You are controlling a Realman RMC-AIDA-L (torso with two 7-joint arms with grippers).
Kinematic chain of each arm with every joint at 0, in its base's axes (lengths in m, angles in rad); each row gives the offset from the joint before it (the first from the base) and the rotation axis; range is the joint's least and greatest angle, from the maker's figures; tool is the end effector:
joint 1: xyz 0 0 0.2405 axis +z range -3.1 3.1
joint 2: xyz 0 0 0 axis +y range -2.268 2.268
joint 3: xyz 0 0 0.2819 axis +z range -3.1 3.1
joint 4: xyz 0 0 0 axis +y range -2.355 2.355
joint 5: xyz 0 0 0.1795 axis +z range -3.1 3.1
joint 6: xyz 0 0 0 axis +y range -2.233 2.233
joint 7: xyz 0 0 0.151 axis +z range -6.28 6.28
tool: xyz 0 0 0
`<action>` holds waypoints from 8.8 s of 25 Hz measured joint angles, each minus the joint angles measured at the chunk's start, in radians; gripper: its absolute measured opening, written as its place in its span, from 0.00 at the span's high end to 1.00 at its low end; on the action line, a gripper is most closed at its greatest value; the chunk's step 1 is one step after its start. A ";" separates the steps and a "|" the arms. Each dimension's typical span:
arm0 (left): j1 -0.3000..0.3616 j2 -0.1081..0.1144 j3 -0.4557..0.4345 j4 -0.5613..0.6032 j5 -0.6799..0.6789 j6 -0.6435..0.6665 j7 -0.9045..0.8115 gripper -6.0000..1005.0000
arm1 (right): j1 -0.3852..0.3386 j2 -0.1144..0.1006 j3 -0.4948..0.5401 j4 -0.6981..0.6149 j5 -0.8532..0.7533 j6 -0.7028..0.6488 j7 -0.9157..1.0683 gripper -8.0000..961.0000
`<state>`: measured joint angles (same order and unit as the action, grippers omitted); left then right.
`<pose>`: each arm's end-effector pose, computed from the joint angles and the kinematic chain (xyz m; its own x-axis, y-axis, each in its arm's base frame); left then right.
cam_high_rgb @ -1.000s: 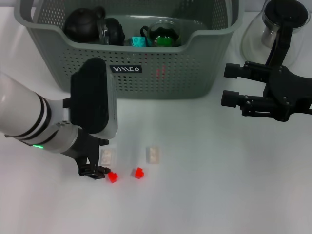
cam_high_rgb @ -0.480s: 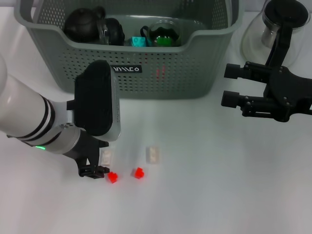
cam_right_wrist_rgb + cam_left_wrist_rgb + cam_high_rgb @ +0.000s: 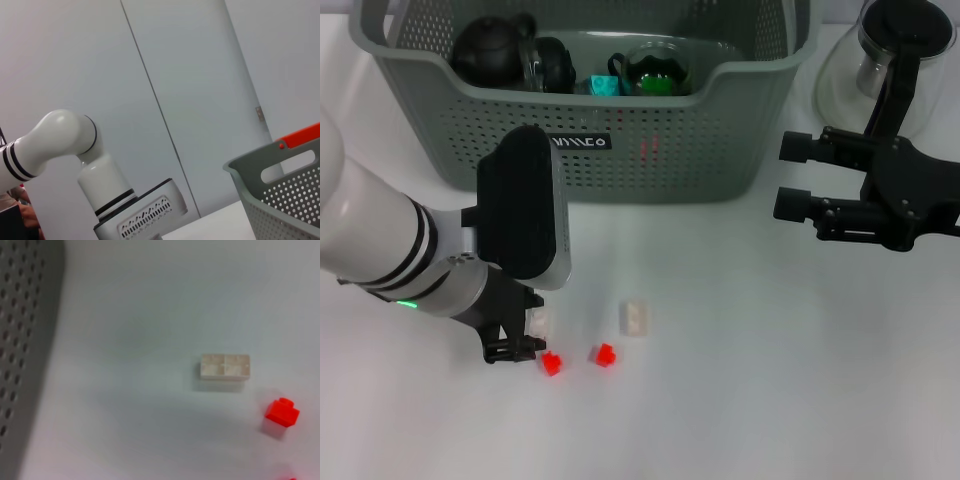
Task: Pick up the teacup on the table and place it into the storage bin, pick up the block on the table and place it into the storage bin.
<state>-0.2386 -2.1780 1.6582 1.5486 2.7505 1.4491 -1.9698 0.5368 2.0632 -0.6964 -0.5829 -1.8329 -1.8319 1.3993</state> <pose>-0.2534 0.2561 -0.0626 0.8634 0.1193 -0.4901 0.0062 -0.9741 -0.2262 0.2253 0.2940 -0.0068 0.6563 -0.3318 -0.6776 -0.3614 -0.9266 0.1038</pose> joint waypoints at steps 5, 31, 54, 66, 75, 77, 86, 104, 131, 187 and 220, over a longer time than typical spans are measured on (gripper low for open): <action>-0.007 0.001 0.000 -0.008 0.000 0.002 -0.006 0.51 | -0.003 0.000 0.000 0.000 0.000 -0.002 0.000 0.11; -0.300 0.233 -0.990 -0.774 -0.878 0.597 0.258 0.56 | 0.003 0.000 -0.001 -0.004 0.002 -0.013 0.001 0.11; -0.611 0.284 -0.820 -0.530 -0.558 0.023 -0.398 0.53 | -0.002 0.010 0.000 -0.009 0.000 0.000 -0.007 0.11; -0.675 0.128 -0.717 -0.552 -0.146 -0.215 -0.435 0.52 | 0.003 0.009 0.006 -0.008 0.002 0.002 -0.009 0.11; -0.522 0.087 -0.814 -0.320 -0.421 -0.143 -0.360 0.28 | 0.001 0.009 0.008 -0.008 0.001 0.002 -0.010 0.11; -0.450 0.090 -0.871 -0.313 -0.638 -0.083 -0.287 0.27 | 0.002 0.009 0.009 -0.008 0.001 0.002 -0.010 0.11; -0.320 0.205 -1.064 -0.868 -1.323 0.442 0.170 0.27 | 0.017 0.012 0.009 -0.008 0.001 0.004 -0.011 0.11; -0.182 0.177 -0.843 -0.496 -0.724 0.578 0.215 0.27 | 0.017 0.007 0.009 -0.009 -0.003 -0.004 -0.005 0.11; -0.133 0.006 -0.210 0.019 -0.161 0.321 -0.130 0.42 | 0.018 0.006 0.009 -0.011 -0.003 0.004 -0.003 0.11; -0.119 0.003 -0.015 -0.061 -0.062 0.154 -0.242 0.47 | 0.005 0.002 0.003 -0.009 -0.006 -0.006 -0.002 0.11; -0.301 0.057 -0.788 -0.365 -0.429 0.573 0.141 0.82 | 0.003 0.002 0.000 -0.007 -0.008 -0.007 -0.003 0.11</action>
<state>-0.5399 -2.1207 0.8706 1.1836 2.3211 2.0217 -1.8291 0.5399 2.0648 -0.6964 -0.5902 -1.8409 -1.8393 1.3959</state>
